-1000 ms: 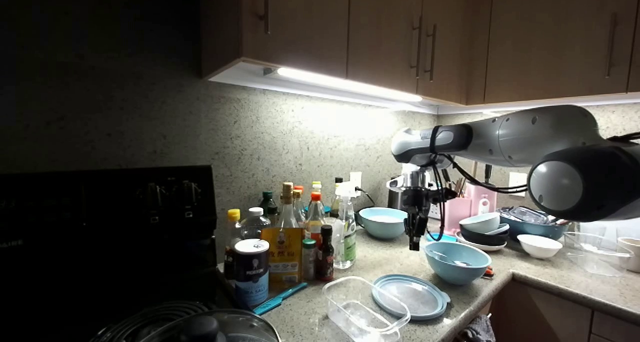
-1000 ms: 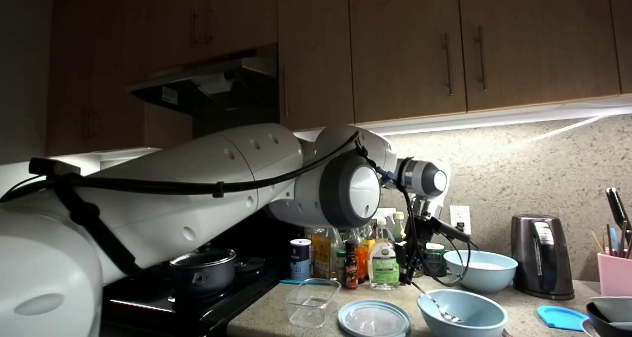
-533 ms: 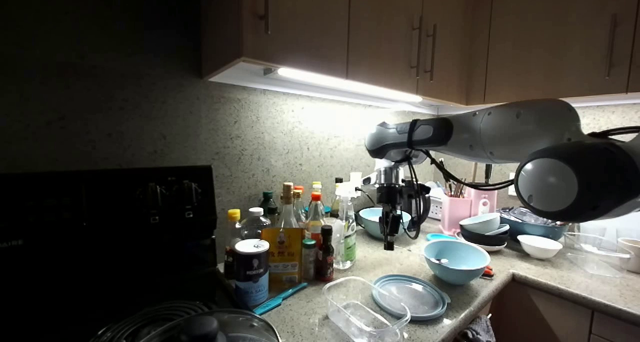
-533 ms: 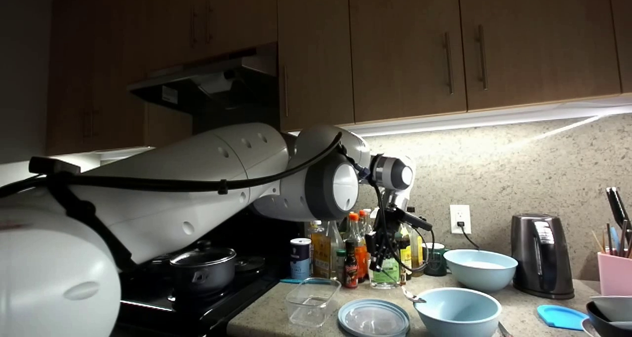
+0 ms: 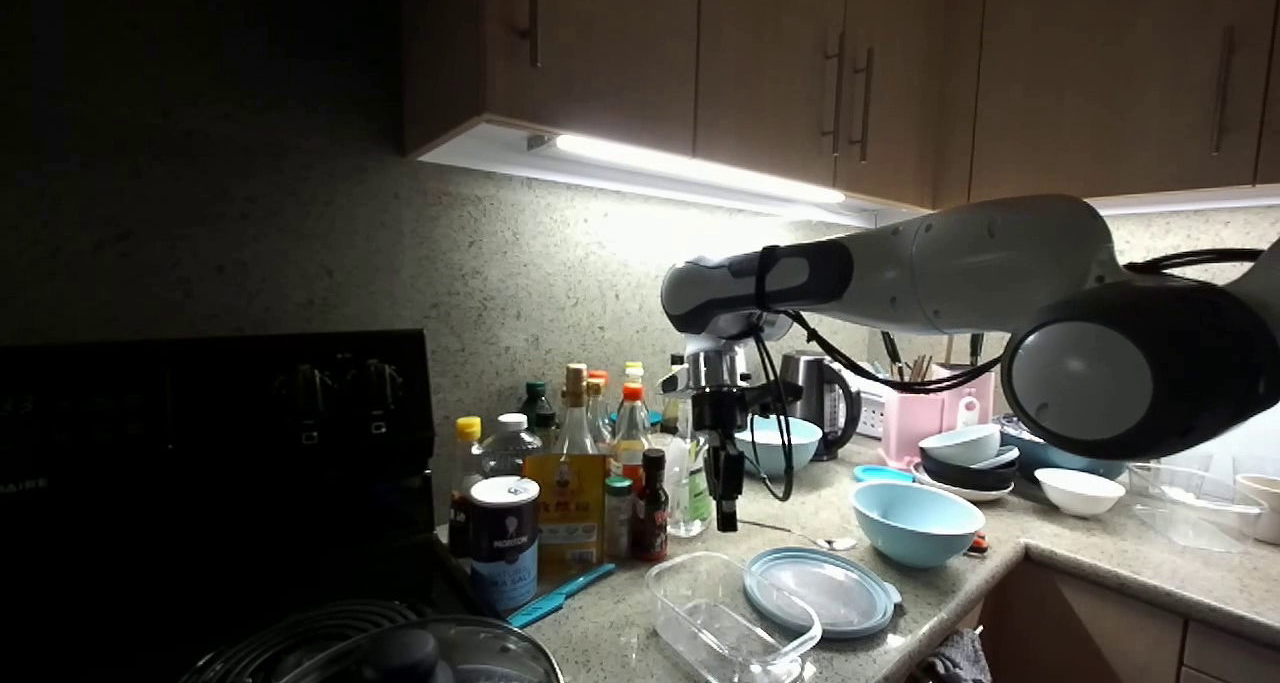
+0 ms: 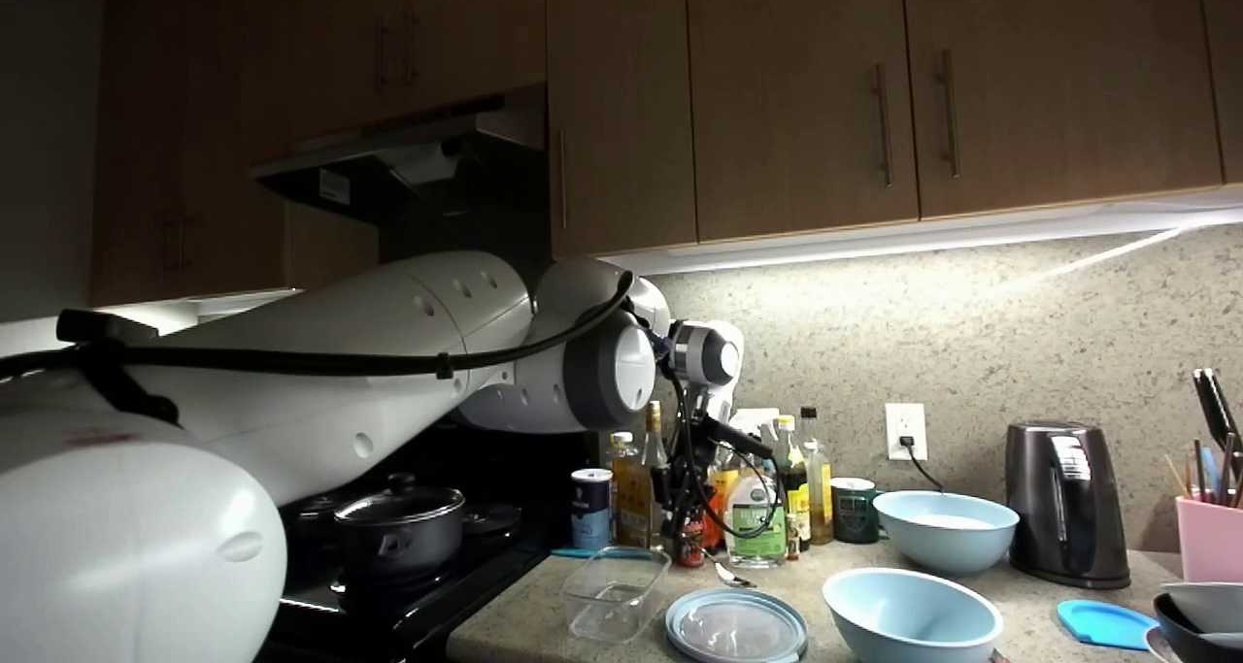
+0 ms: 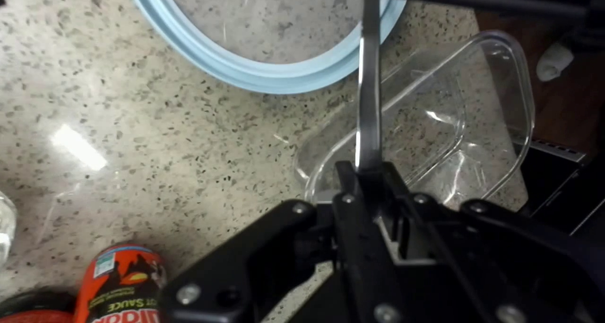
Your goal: Take the spoon out of the bowl
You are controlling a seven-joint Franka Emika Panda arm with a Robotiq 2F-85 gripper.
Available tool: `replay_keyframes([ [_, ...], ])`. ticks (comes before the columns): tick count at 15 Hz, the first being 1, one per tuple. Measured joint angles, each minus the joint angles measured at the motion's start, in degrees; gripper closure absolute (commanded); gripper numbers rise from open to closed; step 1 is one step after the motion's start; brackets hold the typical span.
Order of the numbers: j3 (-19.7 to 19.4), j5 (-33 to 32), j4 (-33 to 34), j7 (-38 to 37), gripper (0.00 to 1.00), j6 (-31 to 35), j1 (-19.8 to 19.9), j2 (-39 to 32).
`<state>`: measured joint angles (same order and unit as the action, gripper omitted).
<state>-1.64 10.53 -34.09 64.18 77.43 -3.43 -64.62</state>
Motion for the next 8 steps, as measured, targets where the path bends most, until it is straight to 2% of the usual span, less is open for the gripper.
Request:
replay_keyframes([
  [8, -0.8, -0.9, -1.6, 8.6, 0.94, -4.7, 1.8, -0.9],
])
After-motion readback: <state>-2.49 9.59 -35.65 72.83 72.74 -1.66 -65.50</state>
